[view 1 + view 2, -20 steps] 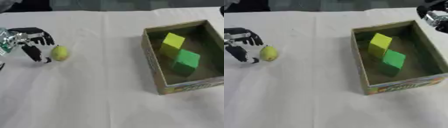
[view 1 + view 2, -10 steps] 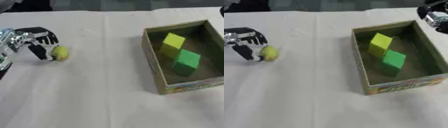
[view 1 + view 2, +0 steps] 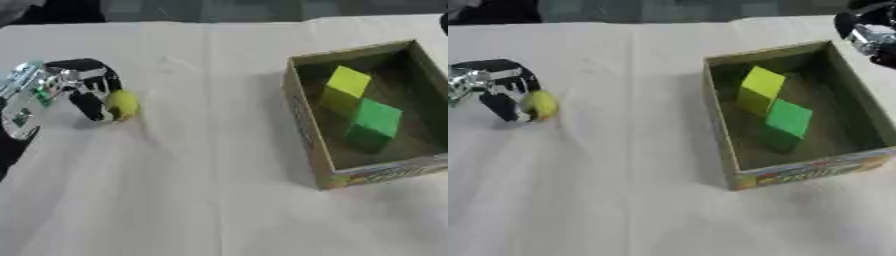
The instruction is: Pick up the objects with one hand, pass them to the other hand, and then place them into the box on the other side of the table.
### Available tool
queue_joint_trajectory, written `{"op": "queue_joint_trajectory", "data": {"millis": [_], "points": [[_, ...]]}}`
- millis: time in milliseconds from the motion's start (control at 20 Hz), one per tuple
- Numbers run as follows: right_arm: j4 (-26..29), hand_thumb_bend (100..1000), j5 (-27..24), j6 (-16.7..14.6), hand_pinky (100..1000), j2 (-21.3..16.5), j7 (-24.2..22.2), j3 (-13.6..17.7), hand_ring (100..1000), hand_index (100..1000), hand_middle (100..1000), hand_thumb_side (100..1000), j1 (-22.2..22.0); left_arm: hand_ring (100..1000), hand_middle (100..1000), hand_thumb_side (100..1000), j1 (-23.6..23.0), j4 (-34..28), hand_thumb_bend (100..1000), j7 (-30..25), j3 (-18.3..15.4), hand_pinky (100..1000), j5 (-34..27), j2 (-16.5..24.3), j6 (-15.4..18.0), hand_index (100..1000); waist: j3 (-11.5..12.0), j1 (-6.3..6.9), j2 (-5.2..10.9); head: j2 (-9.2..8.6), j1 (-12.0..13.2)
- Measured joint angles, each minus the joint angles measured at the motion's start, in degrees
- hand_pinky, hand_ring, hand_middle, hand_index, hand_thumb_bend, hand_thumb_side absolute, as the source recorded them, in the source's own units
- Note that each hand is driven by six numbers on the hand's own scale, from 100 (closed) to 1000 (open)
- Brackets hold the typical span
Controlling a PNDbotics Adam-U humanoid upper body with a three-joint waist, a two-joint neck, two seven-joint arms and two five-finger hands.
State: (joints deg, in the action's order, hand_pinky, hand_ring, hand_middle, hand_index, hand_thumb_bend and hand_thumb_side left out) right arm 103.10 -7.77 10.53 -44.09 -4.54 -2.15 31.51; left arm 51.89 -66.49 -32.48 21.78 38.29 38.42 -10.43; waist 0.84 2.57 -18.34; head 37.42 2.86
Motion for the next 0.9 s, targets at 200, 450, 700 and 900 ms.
{"op": "queue_joint_trajectory", "data": {"millis": [200,450,700,900], "points": [[0.0,320,0.0,0.0,911,0.0,0.0,0.0,723,833,741,416,-0.1,687,602,100,-0.9,-3.1,100,1.6,-0.2,743,-0.6,0.1,-1.0,636,0.1,0.00,0.00,0.01,-0.2],[0.0,320,0.0,0.0,911,0.0,0.0,0.0,723,833,742,413,-0.2,644,557,100,-2.6,-9.2,100,3.5,-1.7,730,-2.9,1.7,-3.0,601,0.3,0.00,0.00,0.01,-0.5],[0.0,319,0.0,-0.1,912,0.0,0.2,0.0,723,833,741,411,-0.2,614,534,101,-4.9,-17.0,100,6.3,-3.7,723,-8.0,3.3,-5.5,586,0.5,0.00,0.00,0.01,-1.0],[0.0,317,0.0,-0.2,912,0.0,0.3,0.1,722,833,741,410,-0.2,603,523,112,-6.2,-22.6,100,8.8,-5.4,723,-12.4,4.4,-7.0,582,0.6,0.00,0.00,0.01,-1.7]]}}
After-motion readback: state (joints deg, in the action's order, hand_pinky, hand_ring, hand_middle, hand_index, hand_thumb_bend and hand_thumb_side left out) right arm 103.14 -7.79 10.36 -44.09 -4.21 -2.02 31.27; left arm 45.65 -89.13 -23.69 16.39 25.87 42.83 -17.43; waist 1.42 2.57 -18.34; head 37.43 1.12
